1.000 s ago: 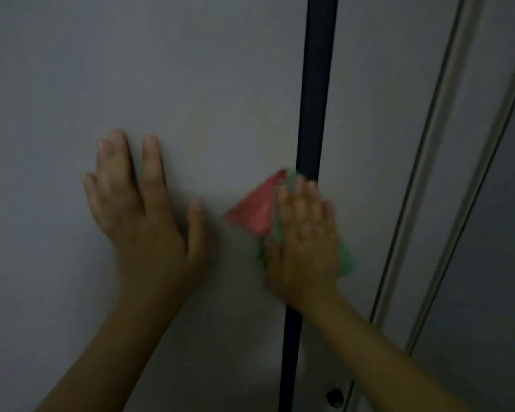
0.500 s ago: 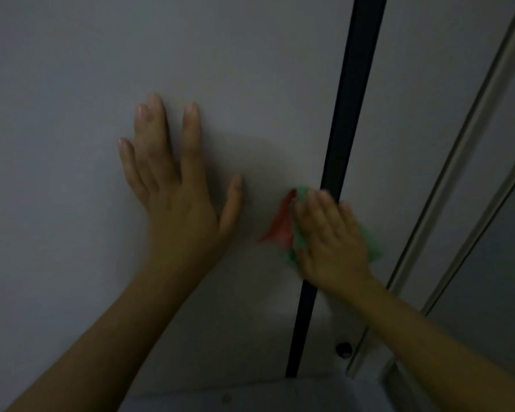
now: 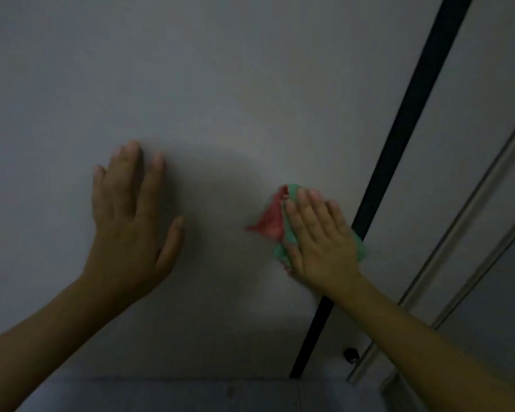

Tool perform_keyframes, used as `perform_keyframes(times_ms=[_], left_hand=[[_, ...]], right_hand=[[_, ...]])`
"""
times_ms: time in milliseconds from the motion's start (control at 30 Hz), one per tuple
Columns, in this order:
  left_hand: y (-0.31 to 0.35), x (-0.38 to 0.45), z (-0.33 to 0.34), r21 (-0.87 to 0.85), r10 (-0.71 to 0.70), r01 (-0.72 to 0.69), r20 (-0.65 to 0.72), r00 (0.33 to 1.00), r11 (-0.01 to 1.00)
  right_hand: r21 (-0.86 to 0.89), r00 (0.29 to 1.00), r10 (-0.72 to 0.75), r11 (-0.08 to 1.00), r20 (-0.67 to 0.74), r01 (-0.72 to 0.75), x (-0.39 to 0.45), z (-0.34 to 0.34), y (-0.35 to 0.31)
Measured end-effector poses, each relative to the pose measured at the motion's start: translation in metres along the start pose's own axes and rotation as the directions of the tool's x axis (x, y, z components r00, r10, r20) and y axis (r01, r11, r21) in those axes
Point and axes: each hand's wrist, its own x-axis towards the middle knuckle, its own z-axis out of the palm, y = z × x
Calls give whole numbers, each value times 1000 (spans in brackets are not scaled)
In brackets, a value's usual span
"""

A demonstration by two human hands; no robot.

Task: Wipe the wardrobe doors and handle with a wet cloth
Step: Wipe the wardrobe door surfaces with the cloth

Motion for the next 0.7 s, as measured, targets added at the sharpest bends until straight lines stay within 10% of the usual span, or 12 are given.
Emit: perform_keyframes(times_ms=[200,400,700], left_hand=[[-29,-15,-15,-5,-22,22,26,999,1000],[-67,-22,-25,-28,-98,97,-27,995,995],[-121,-34,-38,-99,-219,206,-150,964,974]], right_hand=[[85,882,464,885,-83,-458,85,-6,-29],[-10,998,-48,999,35,48,71,15,-80],[20,969,-245,969,-3,245,174,16,-125]])
